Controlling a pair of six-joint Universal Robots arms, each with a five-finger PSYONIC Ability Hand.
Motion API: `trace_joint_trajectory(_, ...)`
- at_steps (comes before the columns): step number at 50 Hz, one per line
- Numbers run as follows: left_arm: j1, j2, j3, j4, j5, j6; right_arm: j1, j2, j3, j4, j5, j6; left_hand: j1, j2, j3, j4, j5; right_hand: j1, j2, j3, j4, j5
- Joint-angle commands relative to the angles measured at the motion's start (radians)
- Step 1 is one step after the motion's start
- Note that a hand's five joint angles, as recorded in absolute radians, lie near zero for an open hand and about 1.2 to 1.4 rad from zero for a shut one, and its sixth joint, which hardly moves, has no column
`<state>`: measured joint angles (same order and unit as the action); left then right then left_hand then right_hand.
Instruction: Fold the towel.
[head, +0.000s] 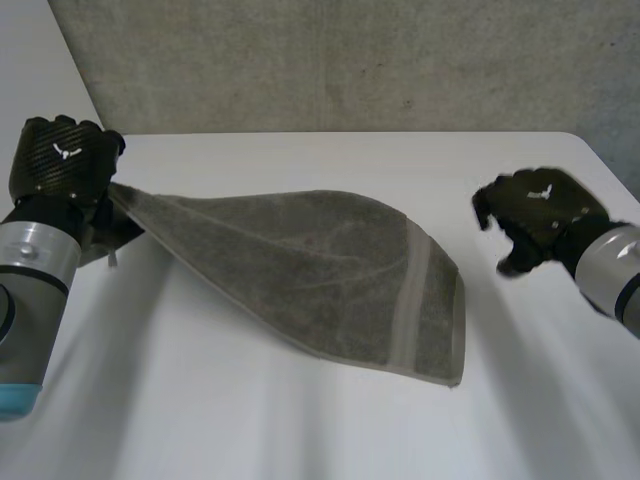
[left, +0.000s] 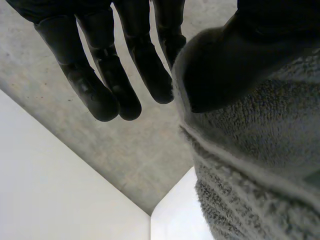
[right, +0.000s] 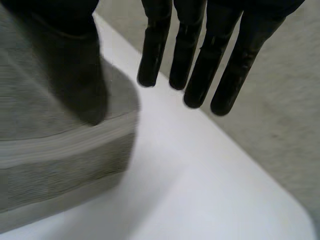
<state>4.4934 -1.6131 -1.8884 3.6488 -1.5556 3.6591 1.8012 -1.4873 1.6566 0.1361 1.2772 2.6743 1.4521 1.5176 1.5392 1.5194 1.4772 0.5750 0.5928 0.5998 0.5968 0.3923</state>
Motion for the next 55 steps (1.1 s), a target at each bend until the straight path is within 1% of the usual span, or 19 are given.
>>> trace_joint_trajectory(1, 0.016, -0.092, -0.029, 0.008, 0.006, 0.002, -0.013, 0.01, 0.222, -0.127, -0.18, -0.01, -0.056, -0.121, -0.143, -0.123, -0.255, -0.311, -0.329, -0.336, -0.333, -0.303)
trace_joint_trajectory(2, 0.016, -0.093, -0.029, 0.008, 0.006, 0.002, -0.013, 0.01, 0.223, -0.127, -0.18, -0.01, -0.056, -0.121, -0.143, -0.123, -0.255, -0.311, -0.329, -0.336, -0.333, -0.303)
trace_joint_trajectory(3, 0.02, -0.117, -0.023, 0.008, 0.006, 0.001, -0.017, 0.013, 0.257, -0.151, -0.199, -0.01, -0.056, -0.121, -0.143, -0.123, -0.255, -0.308, -0.326, -0.333, -0.33, -0.3)
trace_joint_trajectory(7, 0.038, -0.154, -0.014, 0.019, 0.006, 0.001, -0.042, 0.036, 0.315, -0.208, -0.21, -0.01, -0.056, -0.121, -0.143, -0.123, -0.255, -0.285, -0.302, -0.309, -0.306, -0.276)
trace_joint_trajectory(9, 0.056, -0.183, -0.011, 0.039, 0.006, 0.001, -0.046, 0.1, 0.344, -0.262, -0.22, -0.014, -0.056, -0.121, -0.143, -0.123, -0.255, -0.273, -0.291, -0.298, -0.295, -0.265)
trace_joint_trajectory(10, 0.056, -0.183, -0.011, 0.039, 0.006, 0.001, -0.046, 0.101, 0.344, -0.262, -0.22, -0.014, -0.056, -0.121, -0.143, -0.123, -0.255, -0.273, -0.291, -0.298, -0.295, -0.265)
trace_joint_trajectory(12, 0.062, -0.203, -0.015, 0.059, 0.006, 0.001, -0.046, 0.16, 0.351, -0.28, -0.225, -0.034, -0.056, -0.121, -0.143, -0.123, -0.255, -0.258, -0.276, -0.283, -0.28, -0.25)
trace_joint_trajectory(13, 0.062, -0.203, -0.015, 0.059, 0.006, 0.001, -0.046, 0.16, 0.351, -0.28, -0.225, -0.034, -0.056, -0.121, -0.143, -0.123, -0.255, -0.258, -0.276, -0.283, -0.28, -0.25)
trace_joint_trajectory(15, 0.062, -0.217, -0.021, 0.07, 0.006, 0.002, -0.048, 0.205, 0.354, -0.289, -0.217, -0.069, -0.056, -0.121, -0.143, -0.123, -0.255, -0.226, -0.244, -0.251, -0.248, -0.218)
trace_joint_trajectory(21, 0.062, -0.223, -0.029, 0.077, 0.006, 0.002, -0.056, 0.255, 0.351, -0.319, -0.213, -0.122, -0.056, -0.121, -0.143, -0.123, -0.255, -0.164, -0.182, -0.189, -0.186, -0.156)
trace_joint_trajectory(27, 0.062, -0.229, -0.028, 0.079, 0.006, 0.001, -0.054, 0.262, 0.347, -0.349, -0.21, -0.123, -0.056, -0.121, -0.143, -0.123, -0.255, -0.073, -0.091, -0.098, -0.095, -0.065)
trace_joint_trajectory(29, 0.062, -0.228, -0.028, 0.079, 0.006, 0.001, -0.052, 0.262, 0.342, -0.358, -0.208, -0.123, -0.056, -0.121, -0.143, -0.123, -0.255, -0.009, -0.027, -0.034, -0.031, -0.001)
trace_joint_trajectory(37, 0.062, -0.229, -0.029, 0.082, 0.006, 0.001, -0.049, 0.263, 0.33, -0.374, -0.208, -0.114, -0.056, -0.121, -0.143, -0.123, -0.255, 0.035, 0.018, 0.011, 0.014, 0.044)
trace_joint_trajectory(40, 0.062, -0.229, -0.029, 0.09, 0.006, 0.001, -0.045, 0.263, 0.324, -0.377, -0.208, -0.113, -0.056, -0.121, -0.143, -0.123, -0.255, 0.085, 0.067, 0.06, 0.063, 0.093)
trace_joint_trajectory(55, 0.062, -0.229, -0.035, 0.099, 0.006, 0.001, -0.023, 0.28, 0.301, -0.385, -0.206, -0.108, -0.056, -0.121, -0.143, -0.123, -0.255, 0.091, 0.074, 0.066, 0.069, 0.099)
